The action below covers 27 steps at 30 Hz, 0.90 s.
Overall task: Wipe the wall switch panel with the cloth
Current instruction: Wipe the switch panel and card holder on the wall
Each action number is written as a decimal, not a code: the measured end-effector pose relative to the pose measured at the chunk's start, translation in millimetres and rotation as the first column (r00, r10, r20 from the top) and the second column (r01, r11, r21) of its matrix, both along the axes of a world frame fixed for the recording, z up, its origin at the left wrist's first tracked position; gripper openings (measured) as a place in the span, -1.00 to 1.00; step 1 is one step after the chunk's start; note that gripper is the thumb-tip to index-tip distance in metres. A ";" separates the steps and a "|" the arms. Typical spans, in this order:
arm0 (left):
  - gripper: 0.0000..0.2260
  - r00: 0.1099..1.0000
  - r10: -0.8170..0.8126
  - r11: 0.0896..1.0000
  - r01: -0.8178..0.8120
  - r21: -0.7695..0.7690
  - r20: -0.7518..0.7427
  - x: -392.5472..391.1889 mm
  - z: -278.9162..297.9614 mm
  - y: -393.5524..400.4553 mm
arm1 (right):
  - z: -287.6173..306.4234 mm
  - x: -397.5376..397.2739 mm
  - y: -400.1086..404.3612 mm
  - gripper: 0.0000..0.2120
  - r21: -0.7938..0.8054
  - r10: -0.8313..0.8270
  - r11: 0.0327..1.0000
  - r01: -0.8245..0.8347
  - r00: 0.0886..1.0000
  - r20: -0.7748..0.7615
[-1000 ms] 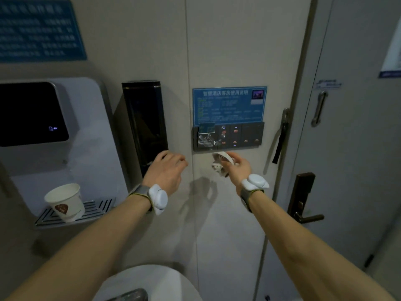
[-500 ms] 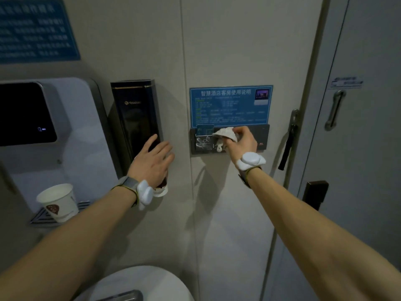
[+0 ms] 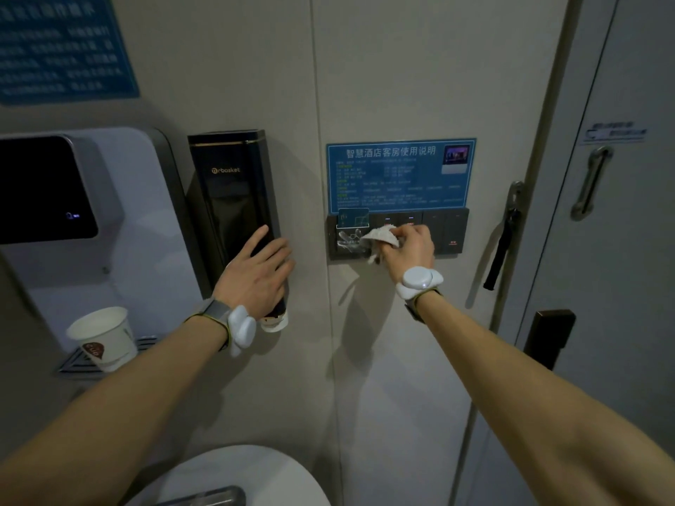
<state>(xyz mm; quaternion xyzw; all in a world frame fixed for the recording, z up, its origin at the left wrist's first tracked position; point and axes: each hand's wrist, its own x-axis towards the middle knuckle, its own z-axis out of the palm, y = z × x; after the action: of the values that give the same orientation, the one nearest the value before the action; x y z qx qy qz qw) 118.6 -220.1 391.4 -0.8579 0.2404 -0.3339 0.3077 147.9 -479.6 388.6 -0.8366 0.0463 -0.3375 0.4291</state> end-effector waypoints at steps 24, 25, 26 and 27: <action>-0.60 1.000 -0.023 1.000 0.024 -0.004 0.012 0.3 -1.4 -0.3 | 18.8 3.5 1.6 -0.72 0.013 -0.014 1.000 0.014 0.999 0.033; -0.62 0.999 -0.028 1.000 0.028 0.001 0.015 0.6 -1.0 -0.6 | 12.9 3.7 1.2 -0.72 0.013 -0.017 1.000 0.017 1.000 0.020; -0.64 0.999 -0.030 1.000 0.030 0.003 0.014 0.3 -0.9 0.3 | 5.6 3.1 1.8 -0.72 0.004 -0.012 1.000 0.012 1.000 0.002; -0.65 0.999 -0.032 0.999 0.032 0.003 0.012 0.3 -0.6 0.7 | -3.0 2.7 2.4 -0.73 -0.015 -0.001 1.000 0.000 1.000 -0.017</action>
<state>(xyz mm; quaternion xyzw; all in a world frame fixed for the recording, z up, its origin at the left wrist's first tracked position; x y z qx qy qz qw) 119.0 -219.4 390.8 -0.8514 0.2526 -0.3437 0.3051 150.6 -477.2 385.6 -0.8426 0.0475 -0.3310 0.4222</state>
